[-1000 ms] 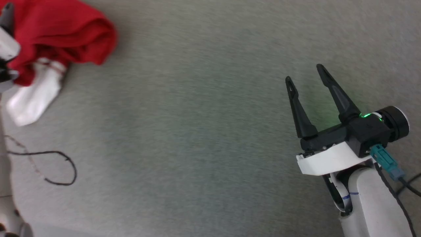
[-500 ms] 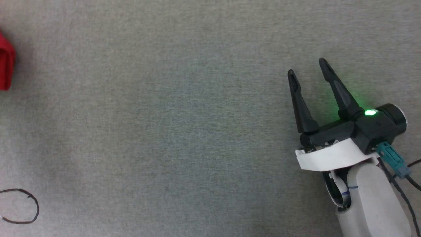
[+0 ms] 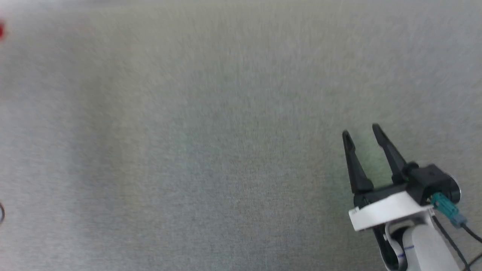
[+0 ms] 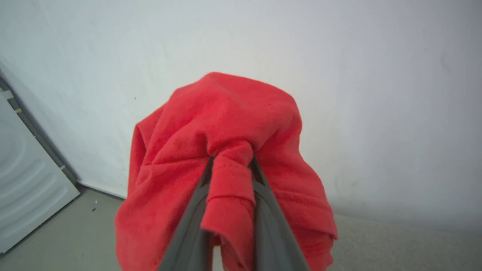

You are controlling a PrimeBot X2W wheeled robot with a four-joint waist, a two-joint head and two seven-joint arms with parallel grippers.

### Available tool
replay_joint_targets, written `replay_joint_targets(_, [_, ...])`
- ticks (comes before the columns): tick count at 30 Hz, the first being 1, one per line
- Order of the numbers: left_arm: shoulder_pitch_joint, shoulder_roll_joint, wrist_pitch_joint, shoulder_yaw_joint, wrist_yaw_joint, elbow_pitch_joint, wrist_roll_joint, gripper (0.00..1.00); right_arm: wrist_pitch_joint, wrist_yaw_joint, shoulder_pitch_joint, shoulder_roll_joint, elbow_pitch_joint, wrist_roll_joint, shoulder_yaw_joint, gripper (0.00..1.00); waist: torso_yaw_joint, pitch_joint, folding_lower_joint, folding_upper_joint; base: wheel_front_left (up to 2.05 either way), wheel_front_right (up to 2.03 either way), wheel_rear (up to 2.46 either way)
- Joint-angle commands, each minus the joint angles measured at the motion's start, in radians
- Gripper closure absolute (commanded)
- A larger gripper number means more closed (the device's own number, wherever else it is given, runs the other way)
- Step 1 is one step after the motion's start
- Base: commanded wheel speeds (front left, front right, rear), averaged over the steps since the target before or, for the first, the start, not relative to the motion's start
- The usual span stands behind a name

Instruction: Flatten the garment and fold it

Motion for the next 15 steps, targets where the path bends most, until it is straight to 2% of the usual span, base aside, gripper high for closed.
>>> replay_joint_targets(1, [-0.022, 0.006, -0.013, -0.007, -0.008, -0.009, 0.009, 1.0, -0.004, -0.002, 0.008, -0.002, 0.001, 0.006, -0.003, 0.0, 0.019, -0.218, 0.0, -0.0001, 0.0, 0.0, 0.0])
replay_joint_targets(2, [-0.057, -0.005, -0.042, -0.04, -0.034, -0.029, 0.016, 1.0, -0.005, -0.002, 0.025, -0.002, 0.002, 0.012, -0.007, 0.0, 0.004, -0.247, 0.0, -0.0001, 0.0, 0.0, 0.0])
replay_joint_targets(6, [-0.13, -0.067, -0.057, -0.127, -0.077, -0.077, 0.022, 1.0, -0.002, -0.002, 0.055, -0.002, -0.002, 0.017, -0.017, 0.0, -0.026, -0.289, 0.0, -0.0001, 0.0, 0.0, 0.0])
replay_joint_targets(8, [-0.16, -0.122, -0.049, -0.174, -0.09, -0.107, 0.016, 1.0, 0.003, -0.002, 0.066, -0.002, -0.006, 0.015, -0.021, 0.0, -0.042, -0.303, 0.0, -0.0001, 0.0, 0.0, 0.0])
replay_joint_targets(9, [-0.16, -0.122, -0.049, -0.174, -0.09, -0.107, 0.016, 1.0, 0.003, -0.002, 0.066, -0.002, -0.006, 0.015, -0.021, 0.0, -0.042, -0.303, 0.0, -0.0001, 0.0, 0.0, 0.0])
replay_joint_targets(10, [-0.181, -0.184, -0.037, -0.221, -0.098, -0.135, 0.006, 1.0, 0.008, -0.002, 0.072, -0.002, -0.012, 0.014, -0.023, 0.0, -0.061, -0.311, 0.0, -0.0001, 0.0, 0.0, 0.0])
replay_joint_targets(11, [-0.185, -0.214, -0.029, -0.245, -0.102, -0.146, 0.002, 1.0, 0.011, -0.002, 0.075, -0.002, -0.016, 0.014, -0.022, 0.0, -0.073, -0.315, 0.0, -0.0001, 0.0, 0.0, 0.0])
replay_joint_targets(12, [-0.185, -0.214, -0.029, -0.245, -0.102, -0.146, 0.002, 1.0, 0.011, -0.002, 0.075, -0.002, -0.016, 0.014, -0.022, 0.0, -0.073, -0.315, 0.0, -0.0001, 0.0, 0.0, 0.0])
replay_joint_targets(15, [-0.182, -0.308, -0.003, -0.3, -0.114, -0.161, -0.036, 1.0, 0.018, -0.002, 0.078, -0.002, -0.025, 0.012, -0.017, 0.0, -0.106, -0.319, 0.0, -0.0001, 0.0, 0.0, 0.0])
